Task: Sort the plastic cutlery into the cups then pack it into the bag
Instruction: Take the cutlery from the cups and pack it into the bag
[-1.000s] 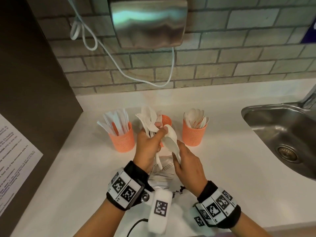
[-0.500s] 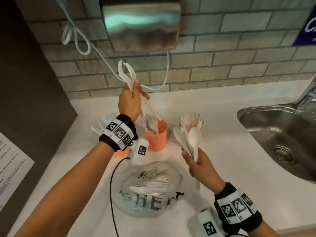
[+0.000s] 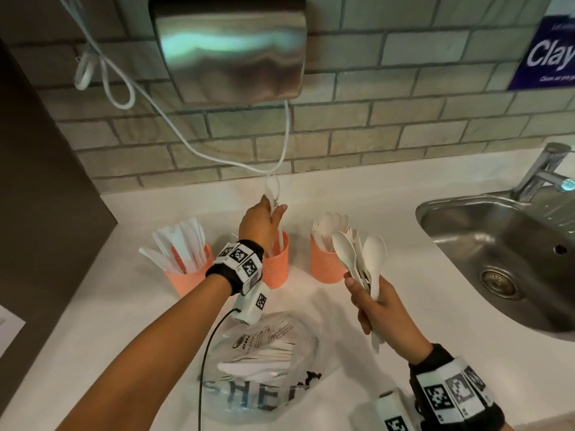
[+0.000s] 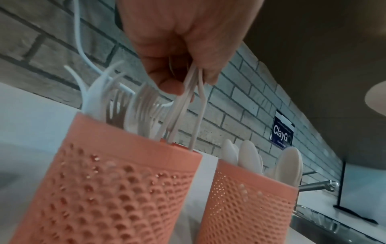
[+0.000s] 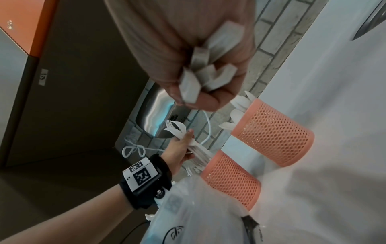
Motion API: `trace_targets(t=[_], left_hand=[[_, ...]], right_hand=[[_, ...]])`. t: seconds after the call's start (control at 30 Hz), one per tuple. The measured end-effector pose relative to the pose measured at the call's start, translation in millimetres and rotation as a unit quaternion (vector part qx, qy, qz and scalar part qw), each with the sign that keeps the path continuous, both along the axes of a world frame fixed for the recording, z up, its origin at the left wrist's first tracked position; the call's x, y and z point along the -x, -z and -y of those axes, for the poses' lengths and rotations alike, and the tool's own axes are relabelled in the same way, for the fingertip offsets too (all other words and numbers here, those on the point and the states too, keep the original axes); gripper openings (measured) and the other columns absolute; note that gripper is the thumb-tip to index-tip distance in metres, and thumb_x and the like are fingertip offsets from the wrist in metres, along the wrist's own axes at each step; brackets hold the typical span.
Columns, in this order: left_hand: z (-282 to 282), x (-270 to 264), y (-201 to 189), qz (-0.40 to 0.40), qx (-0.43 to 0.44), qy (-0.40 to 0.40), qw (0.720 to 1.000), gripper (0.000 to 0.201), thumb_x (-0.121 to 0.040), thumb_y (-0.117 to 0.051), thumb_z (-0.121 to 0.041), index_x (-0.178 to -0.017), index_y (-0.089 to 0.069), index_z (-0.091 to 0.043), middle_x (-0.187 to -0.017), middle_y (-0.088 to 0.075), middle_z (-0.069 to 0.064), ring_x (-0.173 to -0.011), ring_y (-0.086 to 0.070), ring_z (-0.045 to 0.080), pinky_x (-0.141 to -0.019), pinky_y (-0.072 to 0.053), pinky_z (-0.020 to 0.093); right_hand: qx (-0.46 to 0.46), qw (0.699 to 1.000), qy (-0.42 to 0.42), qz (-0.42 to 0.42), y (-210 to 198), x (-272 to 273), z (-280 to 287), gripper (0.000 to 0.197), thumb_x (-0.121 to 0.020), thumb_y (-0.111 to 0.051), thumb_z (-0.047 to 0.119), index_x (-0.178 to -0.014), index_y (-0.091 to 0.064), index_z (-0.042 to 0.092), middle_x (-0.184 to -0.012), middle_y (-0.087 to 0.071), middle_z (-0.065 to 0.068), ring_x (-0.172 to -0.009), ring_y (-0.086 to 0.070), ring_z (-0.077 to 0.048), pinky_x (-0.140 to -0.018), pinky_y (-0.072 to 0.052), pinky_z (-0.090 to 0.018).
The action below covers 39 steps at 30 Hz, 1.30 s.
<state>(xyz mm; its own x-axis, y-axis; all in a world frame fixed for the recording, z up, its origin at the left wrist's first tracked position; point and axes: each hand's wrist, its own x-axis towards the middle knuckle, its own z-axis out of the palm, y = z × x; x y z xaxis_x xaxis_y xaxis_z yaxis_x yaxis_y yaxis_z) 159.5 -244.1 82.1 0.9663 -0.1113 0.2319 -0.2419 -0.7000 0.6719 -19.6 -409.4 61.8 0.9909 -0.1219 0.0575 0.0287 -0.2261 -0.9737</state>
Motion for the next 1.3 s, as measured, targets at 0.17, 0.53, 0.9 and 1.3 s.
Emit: trace_targets(t=[0.17, 0.53, 0.9, 1.3], left_hand=[[1, 0, 7, -0.076, -0.046, 0.003, 0.996, 0.041, -0.088, -0.059, -0.031, -0.116, -0.054, -0.001, -0.113, -0.065, 0.017, -0.103, -0.061, 0.032, -0.083, -0.045, 0.032], [-4, 11, 2, 0.014, -0.216, 0.028, 0.976, 0.038, -0.093, -0.045, -0.018, -0.128, -0.049, -0.003, -0.134, -0.05, 0.012, -0.125, -0.035, 0.03, -0.1, -0.037, 0.035], [-36, 119, -29, -0.019, 0.136, 0.132, 0.982, 0.022, -0.095, -0.048, -0.016, -0.097, -0.068, -0.007, -0.093, -0.068, -0.015, -0.093, -0.062, 0.006, -0.078, -0.044, 0.012], [-156, 246, 86, 0.078, 0.003, -0.02, 0.997, 0.037, -0.09, -0.031, -0.057, -0.108, -0.058, -0.039, -0.105, -0.058, -0.014, -0.094, -0.051, 0.002, -0.088, -0.032, 0.001]], right_hand=[[-0.009, 1.0, -0.008, -0.004, -1, -5, -1, 0.023, -0.094, -0.048, 0.022, -0.093, -0.05, 0.0, -0.056, -0.036, -0.001, -0.035, -0.036, -0.009, -0.036, -0.035, -0.022], [-0.069, 0.997, -0.034, -0.024, -2, -11, -7, 0.016, -0.094, -0.048, 0.025, -0.095, -0.051, 0.01, -0.055, -0.038, 0.0, -0.034, -0.035, -0.011, -0.036, -0.035, -0.023], [-0.179, 0.98, -0.076, -0.051, -21, -22, -24, 0.043, -0.084, -0.049, 0.046, -0.105, -0.053, 0.009, -0.041, -0.029, 0.005, -0.034, -0.029, -0.008, -0.036, -0.03, -0.019], [-0.123, 0.971, 0.131, 0.159, -39, -98, 10, 0.02, -0.086, -0.064, 0.015, -0.071, -0.052, 0.019, -0.046, -0.054, 0.015, -0.042, -0.049, 0.003, -0.045, -0.039, -0.011]])
